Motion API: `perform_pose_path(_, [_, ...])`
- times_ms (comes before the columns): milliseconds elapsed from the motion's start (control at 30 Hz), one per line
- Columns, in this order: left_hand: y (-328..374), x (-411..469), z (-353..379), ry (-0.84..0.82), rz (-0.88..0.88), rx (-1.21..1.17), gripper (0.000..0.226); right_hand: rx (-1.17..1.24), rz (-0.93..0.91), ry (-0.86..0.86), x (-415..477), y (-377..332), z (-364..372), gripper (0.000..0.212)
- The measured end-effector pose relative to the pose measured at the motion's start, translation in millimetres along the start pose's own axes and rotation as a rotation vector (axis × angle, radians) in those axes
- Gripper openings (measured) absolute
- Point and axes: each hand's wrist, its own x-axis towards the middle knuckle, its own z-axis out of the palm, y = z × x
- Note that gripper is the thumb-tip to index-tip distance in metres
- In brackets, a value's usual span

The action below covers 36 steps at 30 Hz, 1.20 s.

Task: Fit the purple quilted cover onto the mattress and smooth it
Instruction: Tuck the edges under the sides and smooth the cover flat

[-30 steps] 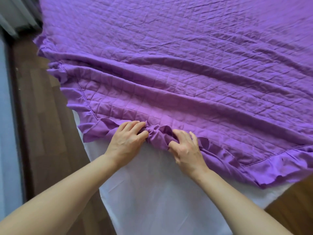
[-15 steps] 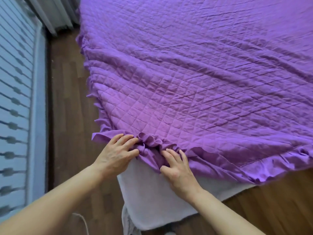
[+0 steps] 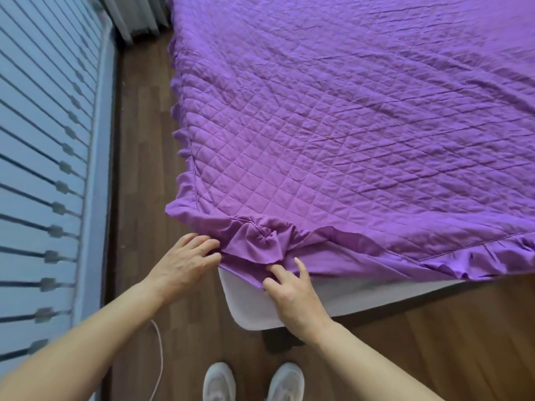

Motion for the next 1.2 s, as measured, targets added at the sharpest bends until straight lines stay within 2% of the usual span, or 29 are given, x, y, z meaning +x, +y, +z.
perform_pose_path(133, [5.7,17.3,5.6,-0.002,-0.014,-0.009,0.028,-0.018,0.016,-0.03,-7.8,0.2,16.2,0.037])
perform_pose_path(233, [13.6,34.5,6.5,0.017,-0.001,-0.012,0.016,-0.021,0.042,-0.023,-14.8,0.4,24.5,0.04])
perform_pose_path(300, [18.4,51.2,10.3,-0.018,-0.006,-0.09,0.011,-0.025,0.058,-0.008,-14.3,0.4,27.2,0.037])
perform_pose_path(333, [21.9,60.9,11.3,-0.046,-0.026,-0.209,0.013,-0.032,0.058,0.003,-13.0,0.2,29.0,0.033])
perform_pose_path(433, [31.7,85.2,21.0,-0.24,-0.132,-0.483,0.037,-0.049,0.065,0.071,-7.8,3.2,33.1,0.023])
perform_pose_path(500, [36.5,92.4,34.8,-0.4,-0.121,-0.347,0.05,-0.067,0.093,0.13,-2.0,12.6,33.8,0.025])
perform_pose_path(567, [40.4,89.2,49.7,-0.509,-0.087,-0.221,0.049,-0.134,0.183,0.096,8.5,26.9,32.3,0.026])
perform_pose_path(633, [40.5,84.4,63.7,-0.498,-0.115,-0.242,0.049,-0.168,0.252,-0.02,22.8,42.3,31.0,0.021])
perform_pose_path(700, [40.1,81.8,75.6,-0.459,-0.128,-0.293,0.066,-0.09,0.31,-0.164,34.0,60.3,40.6,0.013])
perform_pose_path(767, [39.2,80.0,83.8,-0.42,-0.149,-0.337,0.078,-0.002,0.338,-0.206,37.1,70.6,57.8,0.012])
perform_pose_path(800, [39.4,79.2,86.3,-0.411,-0.158,-0.361,0.079,0.011,0.335,-0.158,35.2,73.6,67.6,0.007])
perform_pose_path(900, [42.9,77.7,88.7,-0.388,-0.17,-0.381,0.079,-0.003,0.318,0.023,24.1,79.2,91.6,0.015])
perform_pose_path(967, [42.9,75.6,96.2,-0.35,-0.169,-0.352,0.078,0.017,0.288,0.098,23.3,80.7,101.2,0.004])
perform_pose_path(1033, [42.2,74.5,98.1,-0.321,-0.168,-0.331,0.078,0.03,0.274,0.16,23.7,82.5,102.9,0.007])
perform_pose_path(1200, [43.9,72.1,106.5,-0.213,-0.175,-0.242,0.065,0.038,0.235,0.192,19.6,80.1,101.0,0.01])
